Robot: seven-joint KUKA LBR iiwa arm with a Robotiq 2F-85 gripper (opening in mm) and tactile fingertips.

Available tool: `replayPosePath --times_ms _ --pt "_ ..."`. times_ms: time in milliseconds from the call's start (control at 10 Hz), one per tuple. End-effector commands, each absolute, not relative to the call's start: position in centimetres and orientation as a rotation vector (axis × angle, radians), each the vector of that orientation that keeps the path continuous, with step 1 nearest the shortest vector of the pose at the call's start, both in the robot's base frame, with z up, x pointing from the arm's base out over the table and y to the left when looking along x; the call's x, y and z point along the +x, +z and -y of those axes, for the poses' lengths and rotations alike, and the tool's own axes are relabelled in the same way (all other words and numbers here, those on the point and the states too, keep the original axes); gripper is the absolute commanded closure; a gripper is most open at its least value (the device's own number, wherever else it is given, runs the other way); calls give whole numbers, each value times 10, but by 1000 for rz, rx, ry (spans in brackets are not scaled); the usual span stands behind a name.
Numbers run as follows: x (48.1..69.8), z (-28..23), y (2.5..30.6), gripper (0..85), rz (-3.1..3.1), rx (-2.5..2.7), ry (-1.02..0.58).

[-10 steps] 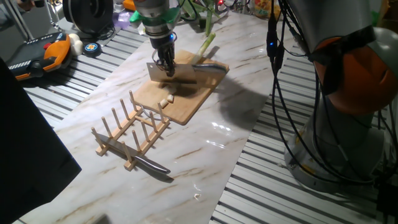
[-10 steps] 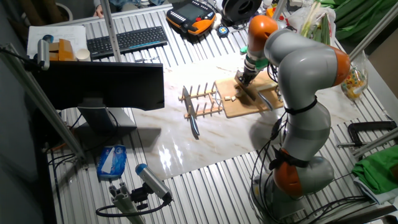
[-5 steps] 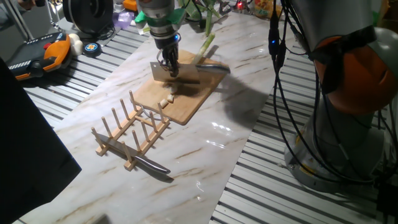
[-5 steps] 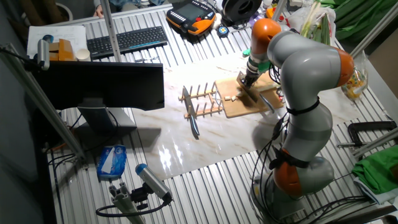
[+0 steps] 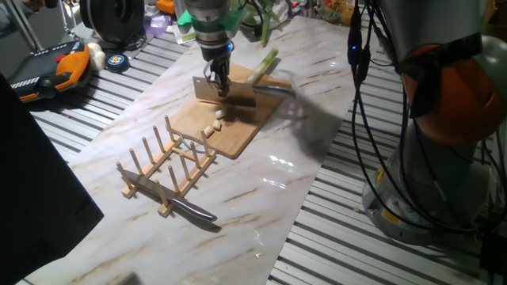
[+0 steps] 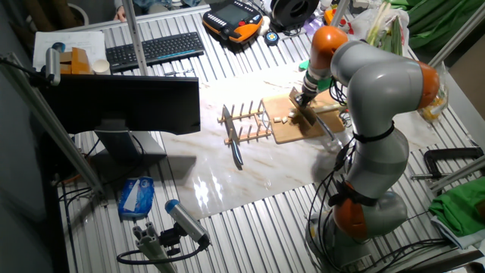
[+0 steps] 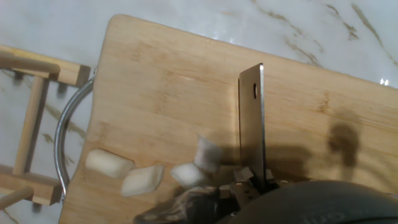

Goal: Chop the scallions

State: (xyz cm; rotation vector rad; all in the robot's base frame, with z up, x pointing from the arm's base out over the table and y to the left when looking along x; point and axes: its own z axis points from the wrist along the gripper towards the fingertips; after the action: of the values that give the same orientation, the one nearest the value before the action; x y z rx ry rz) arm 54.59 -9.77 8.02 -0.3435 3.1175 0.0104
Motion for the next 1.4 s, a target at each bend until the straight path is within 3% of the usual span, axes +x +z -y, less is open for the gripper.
replayPosePath --times_ms 0,700,1300 --pt "545 97 79 843 -3114 -341 8" --pt "552 90 74 843 -3101 -323 11" --pt "542 100 68 843 -3088 -331 25"
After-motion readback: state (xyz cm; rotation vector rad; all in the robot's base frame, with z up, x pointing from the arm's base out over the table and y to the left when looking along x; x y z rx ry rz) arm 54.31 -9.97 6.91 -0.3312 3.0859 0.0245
